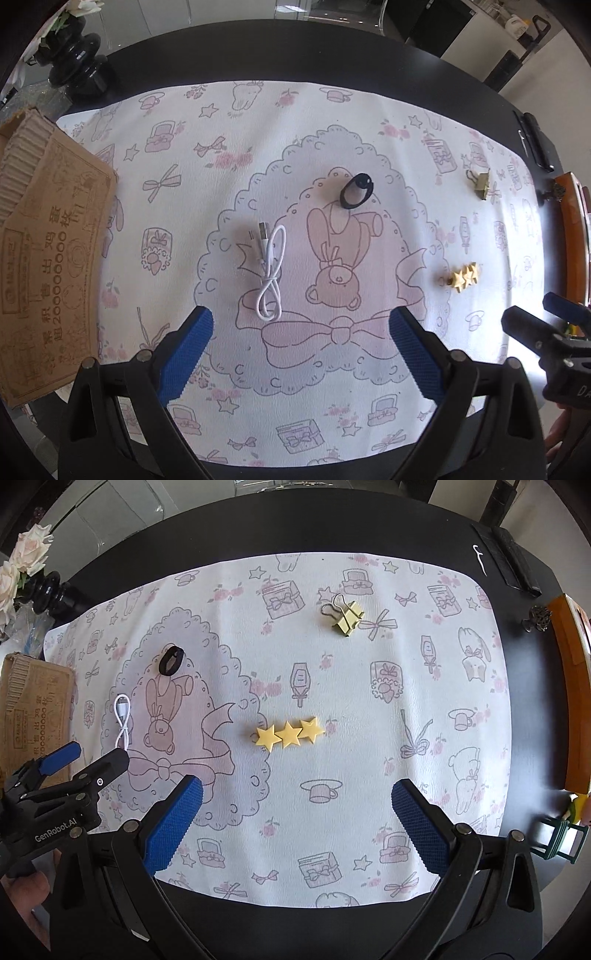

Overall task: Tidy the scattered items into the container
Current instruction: 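Grasp the white USB cable with the left gripper while the right grasps the yellow star clip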

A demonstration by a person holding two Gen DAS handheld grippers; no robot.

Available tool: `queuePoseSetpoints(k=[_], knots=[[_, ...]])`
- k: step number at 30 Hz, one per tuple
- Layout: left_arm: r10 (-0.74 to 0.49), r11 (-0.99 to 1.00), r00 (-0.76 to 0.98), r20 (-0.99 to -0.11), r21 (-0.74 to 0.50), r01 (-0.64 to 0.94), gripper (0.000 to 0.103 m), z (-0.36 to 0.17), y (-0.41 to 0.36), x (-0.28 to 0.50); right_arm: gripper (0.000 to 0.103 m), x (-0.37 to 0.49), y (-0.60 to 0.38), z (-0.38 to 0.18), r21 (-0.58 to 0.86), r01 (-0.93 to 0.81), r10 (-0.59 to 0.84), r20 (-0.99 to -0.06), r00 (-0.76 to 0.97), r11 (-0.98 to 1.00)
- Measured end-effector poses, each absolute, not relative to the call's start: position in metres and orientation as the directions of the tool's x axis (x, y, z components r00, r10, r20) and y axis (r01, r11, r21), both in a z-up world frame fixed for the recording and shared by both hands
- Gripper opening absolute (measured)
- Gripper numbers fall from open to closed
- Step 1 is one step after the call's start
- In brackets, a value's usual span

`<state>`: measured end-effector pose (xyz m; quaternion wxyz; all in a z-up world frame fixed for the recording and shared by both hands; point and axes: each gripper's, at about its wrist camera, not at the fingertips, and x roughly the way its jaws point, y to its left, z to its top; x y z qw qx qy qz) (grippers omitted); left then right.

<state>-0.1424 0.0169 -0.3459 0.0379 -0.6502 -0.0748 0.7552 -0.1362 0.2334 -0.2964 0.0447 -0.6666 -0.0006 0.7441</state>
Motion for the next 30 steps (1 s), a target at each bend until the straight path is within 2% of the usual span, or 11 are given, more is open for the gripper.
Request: queuePoseSetpoints(k=[7, 23, 27, 30], knots=[[0.162, -0.983, -0.169, -0.972, -0.173, 0.055, 0.096, -0.378, 0.018, -0.147, 0.103, -0.145, 0.234, -0.344, -0.064, -0.041, 0.067, -0.995, -0.074, -0.997], [0.068, -0.997, -0.213, -0.975, -0.076, 0.030, 0.095, -0.390, 0.028, -0.145, 0.103, -0.155, 0.245, -0.370, -0.075, -0.030, 0.078, -0.994, -0.078, -0.997], [0.047, -0.998, -0.219, -0.975, -0.057, 0.039, 0.091, -0.390, 0.032, -0.141, 0.103, -0.154, 0.248, -0.373, -0.099, -0.008, 0.099, -0.992, -0.083, -0.995], [0.050, -0.998, -0.224, -0.973, -0.057, 0.025, 0.083, -0.389, 0.037, -0.140, 0.099, -0.153, 0.252, -0.372, -0.114, -0.012, 0.114, -0.990, -0.086, -0.993]])
